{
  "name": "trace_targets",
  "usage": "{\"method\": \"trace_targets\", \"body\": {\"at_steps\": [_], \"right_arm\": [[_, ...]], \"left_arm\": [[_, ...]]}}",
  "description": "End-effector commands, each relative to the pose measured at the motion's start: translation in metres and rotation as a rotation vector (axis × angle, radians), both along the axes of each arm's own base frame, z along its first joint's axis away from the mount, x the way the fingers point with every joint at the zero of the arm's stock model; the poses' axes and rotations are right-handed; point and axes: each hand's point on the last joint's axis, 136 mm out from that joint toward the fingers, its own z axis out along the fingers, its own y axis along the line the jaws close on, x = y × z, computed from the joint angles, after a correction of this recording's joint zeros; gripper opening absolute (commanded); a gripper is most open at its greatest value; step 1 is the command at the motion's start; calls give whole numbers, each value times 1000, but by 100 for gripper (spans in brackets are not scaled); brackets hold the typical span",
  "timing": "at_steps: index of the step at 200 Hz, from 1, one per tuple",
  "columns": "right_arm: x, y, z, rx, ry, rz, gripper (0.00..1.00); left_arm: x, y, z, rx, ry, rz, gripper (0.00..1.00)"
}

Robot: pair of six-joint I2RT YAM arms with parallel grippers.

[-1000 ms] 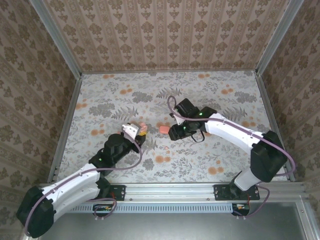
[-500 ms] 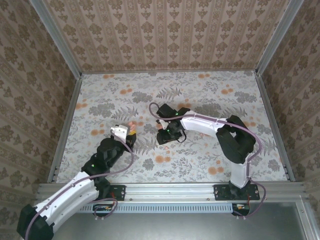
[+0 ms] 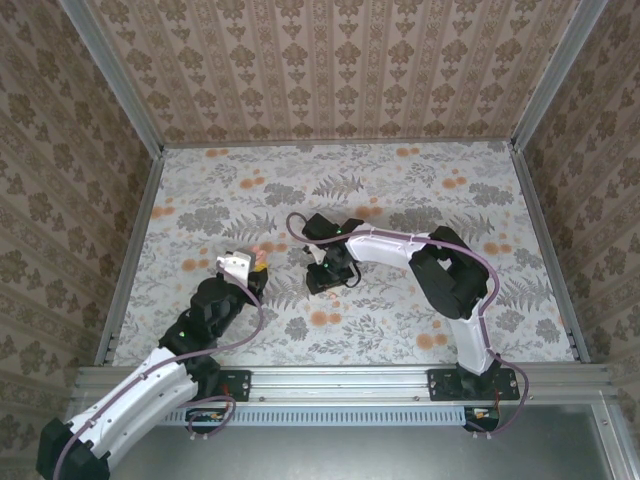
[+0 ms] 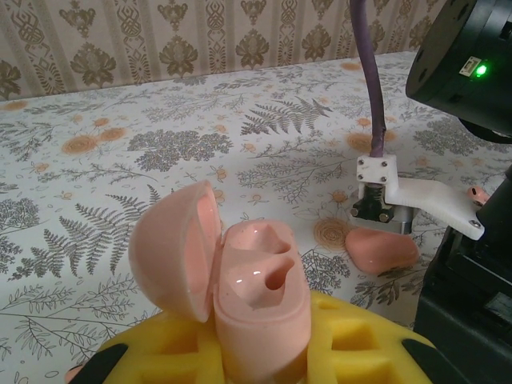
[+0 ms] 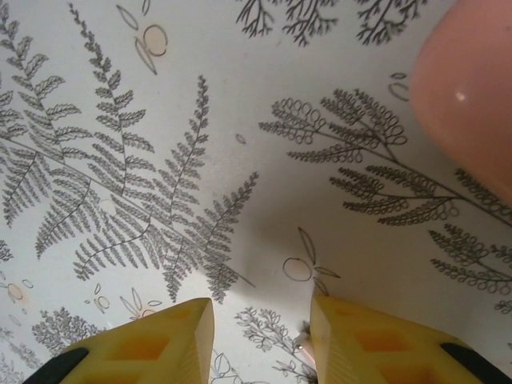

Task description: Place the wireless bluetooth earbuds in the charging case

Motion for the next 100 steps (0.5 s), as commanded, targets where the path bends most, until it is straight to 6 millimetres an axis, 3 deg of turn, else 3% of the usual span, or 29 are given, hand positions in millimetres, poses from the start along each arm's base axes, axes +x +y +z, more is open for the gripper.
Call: {"method": "trace_targets", "body": {"at_steps": [1, 100], "right_arm": [[-12, 5, 1, 9, 42, 21, 36], [-43, 0, 9, -36, 96, 97, 34]], "left_arm": [[0, 3, -3, 1, 1, 7, 15], [-1, 2, -6, -2, 7, 0, 16]]}}
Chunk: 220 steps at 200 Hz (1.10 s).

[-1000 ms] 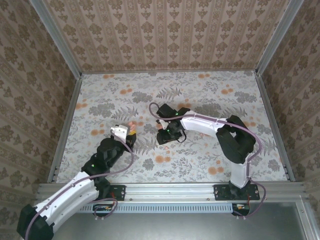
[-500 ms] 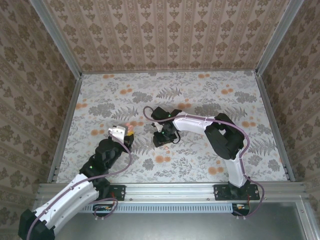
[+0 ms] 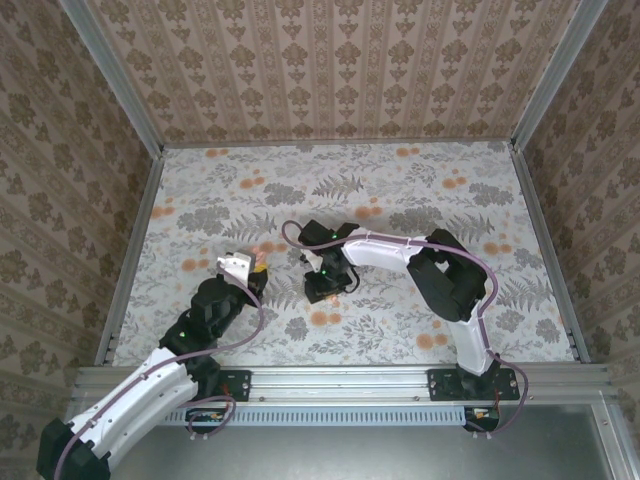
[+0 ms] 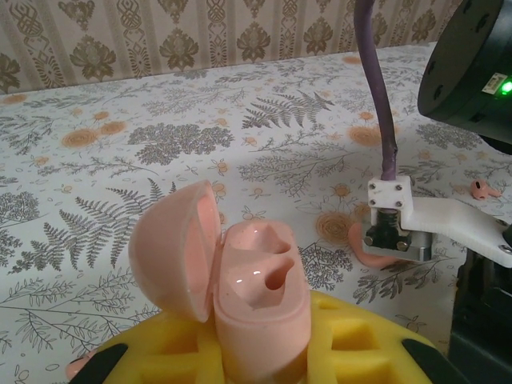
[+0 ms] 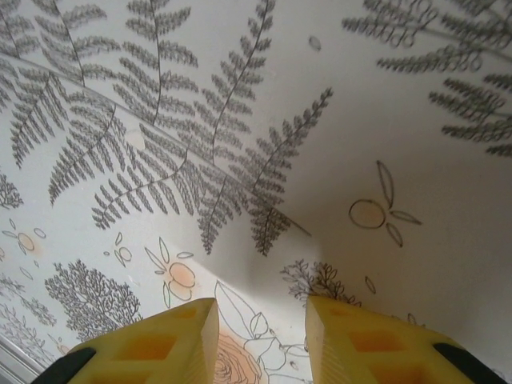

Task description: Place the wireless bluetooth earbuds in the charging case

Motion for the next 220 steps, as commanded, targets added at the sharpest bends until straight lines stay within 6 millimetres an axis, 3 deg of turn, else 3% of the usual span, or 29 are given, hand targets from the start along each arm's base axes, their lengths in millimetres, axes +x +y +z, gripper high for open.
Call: {"method": "trace_targets", "body": {"at_steps": [1, 75, 145, 175, 220], "right_arm": [[-15, -4, 10, -18, 33, 37, 34], [-38, -20, 12, -76, 71, 64, 34], [-47, -30, 24, -106, 50, 73, 32], [-36, -30, 43, -78, -18, -60, 36], [-36, -38, 53, -37, -21, -357, 39]], "left_arm": [[-1, 1, -1, -9, -2, -3, 16], [-1, 0, -3, -12, 1, -7, 15], [-2, -1, -4, -21, 4, -12, 16], [-2, -1, -4, -26, 7, -11, 16], [-2, -1, -3, -30, 4, -16, 15]]}}
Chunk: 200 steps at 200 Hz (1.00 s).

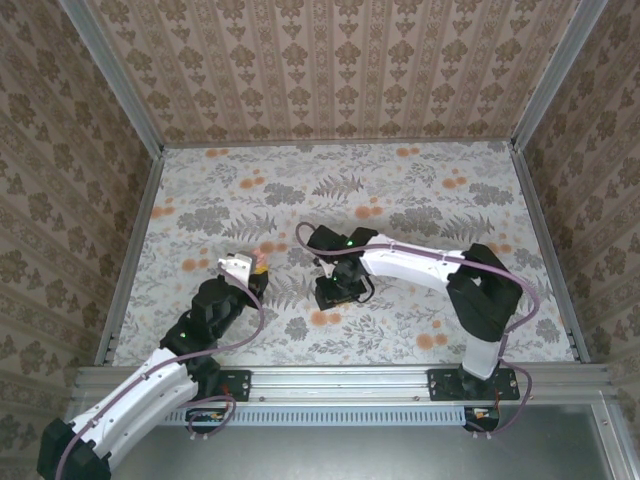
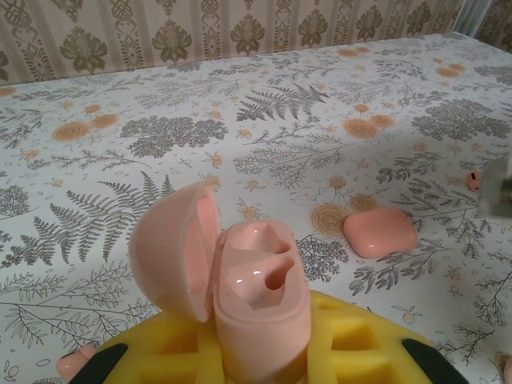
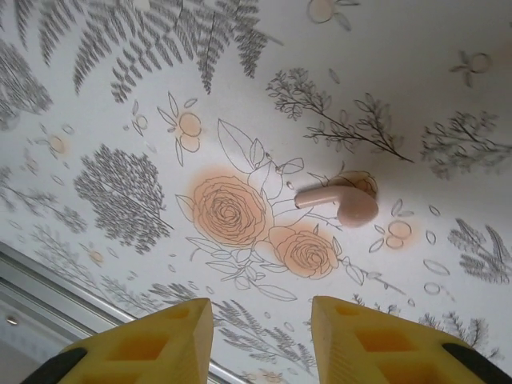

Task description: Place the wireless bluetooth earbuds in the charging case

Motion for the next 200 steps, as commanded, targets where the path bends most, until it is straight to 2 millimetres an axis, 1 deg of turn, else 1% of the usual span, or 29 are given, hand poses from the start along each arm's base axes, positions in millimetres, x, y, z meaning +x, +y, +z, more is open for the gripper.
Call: {"method": "trace_targets", "body": {"at_steps": [1, 19, 34, 79, 104, 166, 200], "right_arm": [[0, -7, 4, 7, -11, -199, 39], [-2, -14, 3, 16, -24, -270, 41], [-4, -17, -4, 22, -19, -293, 42], [-6, -7, -29, 23, 18, -291, 43], [-3, -5, -38, 11, 20, -286, 43], [-3, -3, -49, -6, 36, -283, 43], [-1, -7, -54, -12, 40, -289, 42]], "left_arm": [[0, 0, 2, -29, -5, 0, 15], [-1, -1, 2, -30, -6, -7, 16], [0, -1, 2, -31, -5, -9, 16], [-1, -3, 5, -37, -10, -21, 16], [0, -3, 6, -36, -14, -19, 16], [1, -2, 6, -34, -16, -14, 16], [1, -2, 5, -34, -15, -14, 16]]}}
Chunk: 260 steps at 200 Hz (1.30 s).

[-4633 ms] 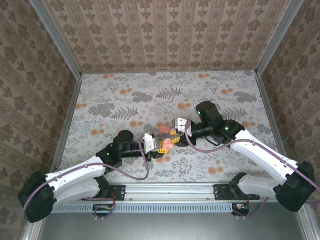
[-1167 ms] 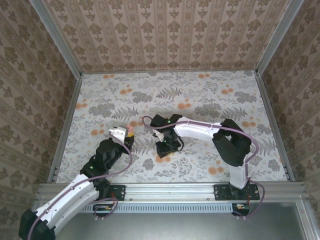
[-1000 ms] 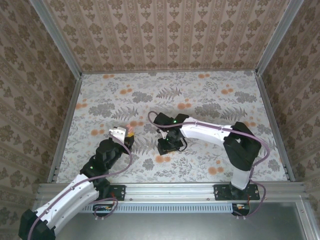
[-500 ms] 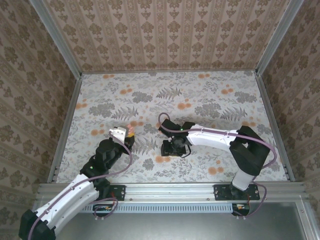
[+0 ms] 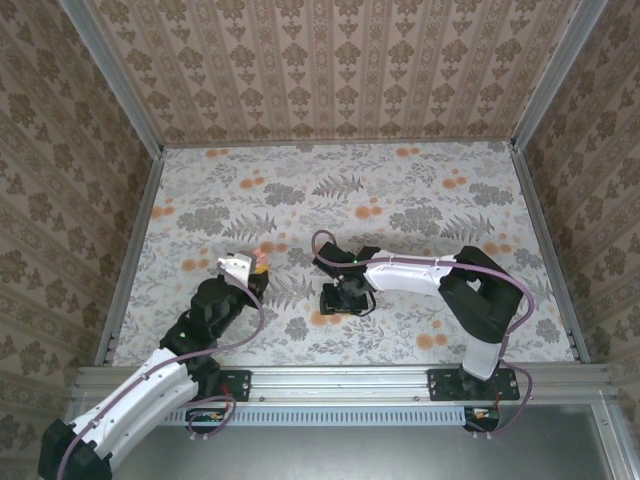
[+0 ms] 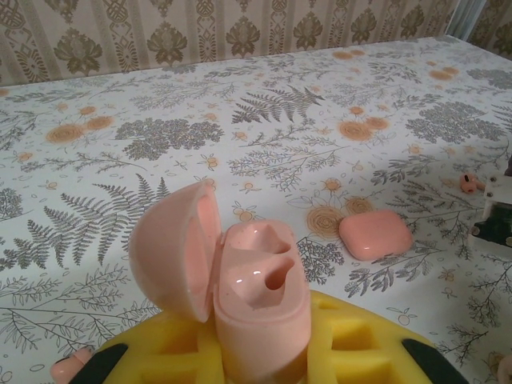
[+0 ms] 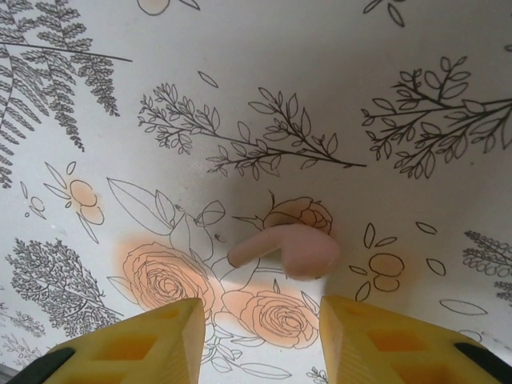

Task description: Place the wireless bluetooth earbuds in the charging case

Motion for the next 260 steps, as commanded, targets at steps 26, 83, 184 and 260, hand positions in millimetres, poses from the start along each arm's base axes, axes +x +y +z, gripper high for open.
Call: {"method": "trace_targets", "body": {"at_steps": [26, 83, 184, 260], "right_arm": [[9, 3, -4, 16, -12, -21, 42], [25, 7, -2, 30, -62, -23, 41], [49, 4, 3, 5, -111, 2, 42], [40, -10, 22, -52, -73, -36, 43]], "left_arm": [[1, -1, 4, -25, -15, -3, 16], [1, -1, 4, -21, -14, -4, 16], [2, 0, 5, -19, -17, -1, 16], [1, 0, 3, -18, -8, -2, 16]]}}
